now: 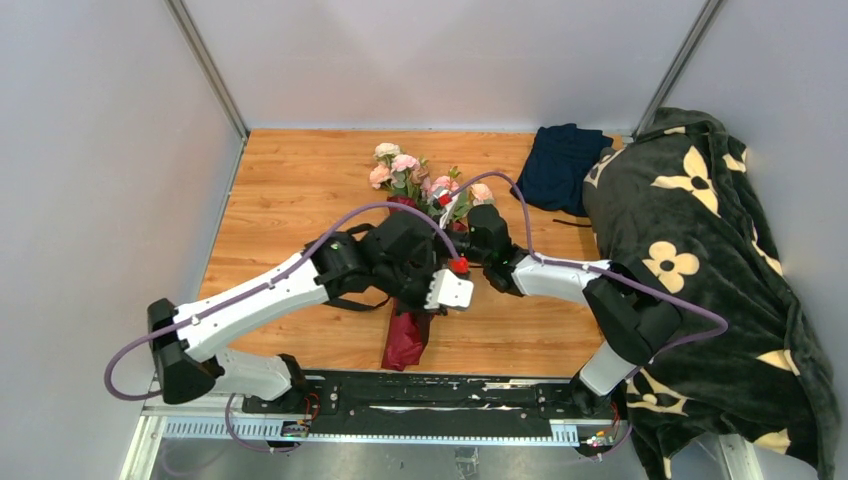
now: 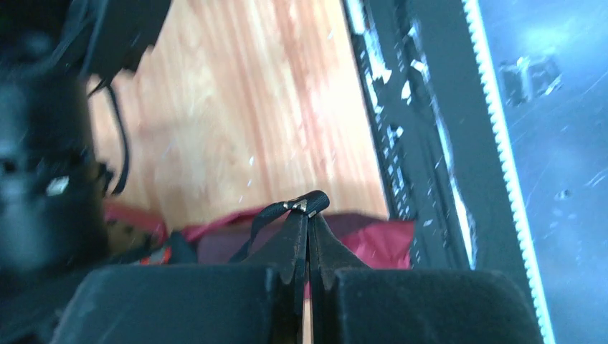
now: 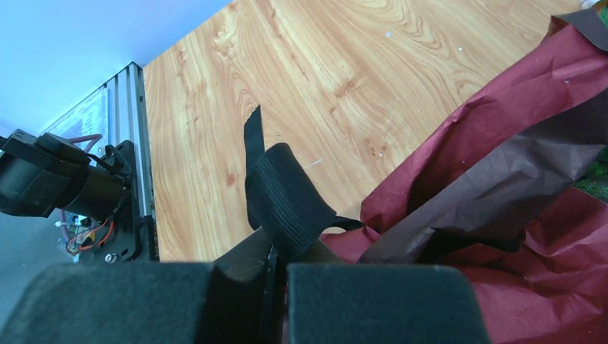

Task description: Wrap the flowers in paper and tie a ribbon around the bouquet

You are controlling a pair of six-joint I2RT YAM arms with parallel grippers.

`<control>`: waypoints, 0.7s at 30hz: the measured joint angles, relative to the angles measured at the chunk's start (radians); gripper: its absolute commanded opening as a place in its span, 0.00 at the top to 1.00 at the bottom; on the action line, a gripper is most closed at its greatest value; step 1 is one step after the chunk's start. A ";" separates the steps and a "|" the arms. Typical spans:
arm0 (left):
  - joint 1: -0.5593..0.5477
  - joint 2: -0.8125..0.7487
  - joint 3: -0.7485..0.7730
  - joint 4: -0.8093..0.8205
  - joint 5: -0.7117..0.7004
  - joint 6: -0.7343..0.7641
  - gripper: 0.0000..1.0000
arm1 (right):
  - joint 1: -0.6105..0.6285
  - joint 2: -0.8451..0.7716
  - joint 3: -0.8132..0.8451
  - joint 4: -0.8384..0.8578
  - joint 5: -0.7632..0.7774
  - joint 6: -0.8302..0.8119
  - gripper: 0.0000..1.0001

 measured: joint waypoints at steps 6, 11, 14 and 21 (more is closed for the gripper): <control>-0.120 0.098 -0.022 0.213 0.014 -0.158 0.75 | -0.044 0.000 0.028 -0.076 -0.099 -0.009 1.00; -0.123 0.097 -0.151 0.407 0.021 -0.203 0.40 | -0.048 0.000 0.054 -0.140 -0.158 -0.051 1.00; -0.124 0.065 -0.174 0.405 -0.004 -0.166 0.47 | -0.049 0.000 0.059 -0.175 -0.184 -0.079 1.00; 0.205 -0.178 -0.114 0.278 -0.019 -0.132 0.48 | -0.049 0.000 0.086 -0.229 -0.261 -0.158 1.00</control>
